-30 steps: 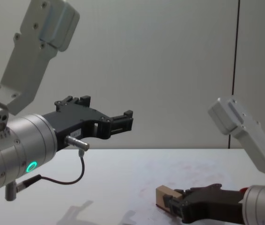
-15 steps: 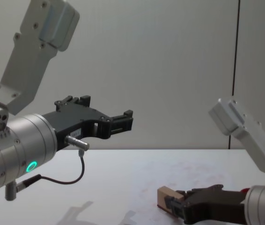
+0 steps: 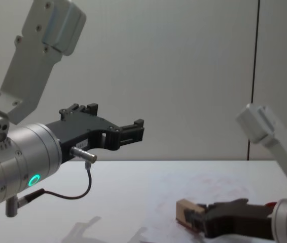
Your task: Use the one hand to pick up the stamp and affix it onto the A4 paper.
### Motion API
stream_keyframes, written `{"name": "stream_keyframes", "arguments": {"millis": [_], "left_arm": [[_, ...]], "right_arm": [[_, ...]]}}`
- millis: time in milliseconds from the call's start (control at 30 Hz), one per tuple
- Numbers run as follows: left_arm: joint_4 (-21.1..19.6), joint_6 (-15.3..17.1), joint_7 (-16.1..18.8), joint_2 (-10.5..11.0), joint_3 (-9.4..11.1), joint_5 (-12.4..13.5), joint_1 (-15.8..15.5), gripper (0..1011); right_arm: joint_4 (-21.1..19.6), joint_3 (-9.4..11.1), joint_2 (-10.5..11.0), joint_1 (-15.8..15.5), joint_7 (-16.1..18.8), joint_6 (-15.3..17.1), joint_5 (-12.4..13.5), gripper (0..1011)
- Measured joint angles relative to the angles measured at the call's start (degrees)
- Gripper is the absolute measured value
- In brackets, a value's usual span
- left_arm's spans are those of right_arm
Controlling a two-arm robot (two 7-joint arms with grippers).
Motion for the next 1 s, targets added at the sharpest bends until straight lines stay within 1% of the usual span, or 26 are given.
{"name": "stream_keyframes", "arguments": {"millis": [100,200,333,500,733,800,1000], "left_arm": [[0.0,0.0,0.0,0.0,0.0,0.0,0.0,993],[0.0,0.0,0.0,0.0,0.0,0.0,0.0,993],[0.0,0.0,0.0,0.0,0.0,0.0,0.0,993],[0.0,0.0,0.0,0.0,0.0,0.0,0.0,993],[0.0,0.0,0.0,0.0,0.0,0.0,0.0,993],[0.0,0.0,0.0,0.0,0.0,0.0,0.0,993],[0.0,0.0,0.0,0.0,0.0,0.0,0.0,993]], "right_arm": [[-0.55,0.32,0.09,-0.05,-0.3,-0.64,1.25,219],[-1.41,0.88,0.33,-0.16,-0.81,-1.53,3.11,219],[-2.77,2.02,0.96,-0.3,-1.77,-2.75,5.78,219],[-3.98,3.46,1.96,-0.46,-2.96,-3.91,7.77,219],[-4.5,4.75,3.09,-0.53,-4.51,-4.77,8.13,219],[-4.51,5.35,3.67,-0.55,-5.29,-5.14,7.72,218],[-4.25,6.36,4.8,-0.72,-6.19,-5.62,6.8,219]]}}
